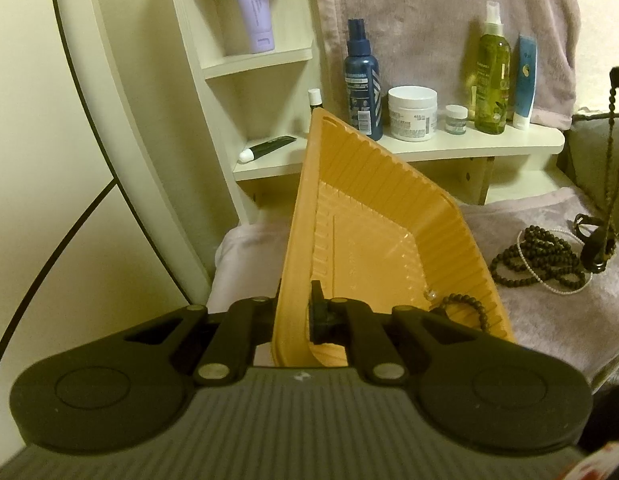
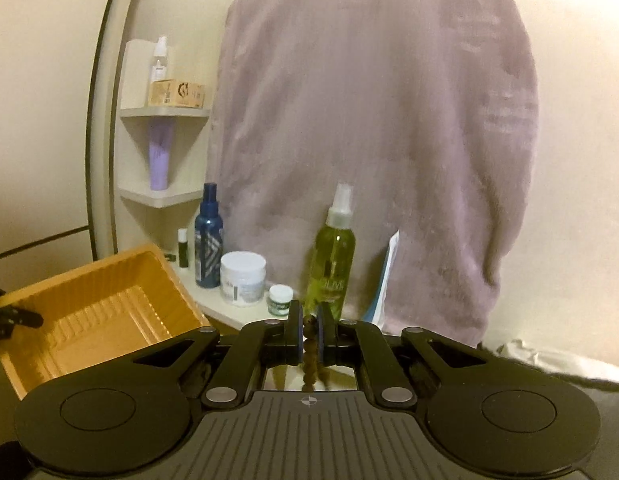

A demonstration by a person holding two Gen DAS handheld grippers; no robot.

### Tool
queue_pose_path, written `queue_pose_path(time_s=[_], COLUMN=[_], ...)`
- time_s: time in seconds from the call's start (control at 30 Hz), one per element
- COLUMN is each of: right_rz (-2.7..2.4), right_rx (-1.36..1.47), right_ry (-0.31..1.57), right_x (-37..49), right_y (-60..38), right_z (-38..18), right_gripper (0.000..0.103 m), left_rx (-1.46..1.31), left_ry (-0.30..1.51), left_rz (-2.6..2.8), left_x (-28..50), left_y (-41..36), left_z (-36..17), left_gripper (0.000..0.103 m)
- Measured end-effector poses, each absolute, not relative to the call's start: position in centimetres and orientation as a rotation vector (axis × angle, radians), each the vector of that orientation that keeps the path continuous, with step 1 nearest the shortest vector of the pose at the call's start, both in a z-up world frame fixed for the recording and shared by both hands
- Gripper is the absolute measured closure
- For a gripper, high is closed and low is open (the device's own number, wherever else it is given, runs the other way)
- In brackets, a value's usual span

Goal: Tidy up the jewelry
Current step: 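Lower the bead strand into the orange tray and open the right tool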

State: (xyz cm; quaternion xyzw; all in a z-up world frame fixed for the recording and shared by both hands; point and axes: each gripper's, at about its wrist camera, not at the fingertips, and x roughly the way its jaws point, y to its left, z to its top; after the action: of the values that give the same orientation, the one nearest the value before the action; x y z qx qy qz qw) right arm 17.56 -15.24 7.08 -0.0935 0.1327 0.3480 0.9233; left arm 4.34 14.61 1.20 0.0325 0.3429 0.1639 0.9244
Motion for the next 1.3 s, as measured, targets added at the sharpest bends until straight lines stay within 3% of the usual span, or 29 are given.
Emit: queue_pose_path(time_s=[0.77,1.3], right_rz=[0.963,1.075], right_rx=[-0.019,-0.035], right_ry=[0.183,0.477], right_x=[16.2,19.2], right_y=[-9.1,0.6], right_z=[12.2,2.3], right_gripper=[0.097,0.096], left_rx=[0.059,0.047], left_ry=[0.706,0.713], left_rz=[0.327,0.32], left_x=[4.3,4.3], left_y=[14.8,15.3], left_z=[1.3,1.2], left_gripper=[0.096,0.096])
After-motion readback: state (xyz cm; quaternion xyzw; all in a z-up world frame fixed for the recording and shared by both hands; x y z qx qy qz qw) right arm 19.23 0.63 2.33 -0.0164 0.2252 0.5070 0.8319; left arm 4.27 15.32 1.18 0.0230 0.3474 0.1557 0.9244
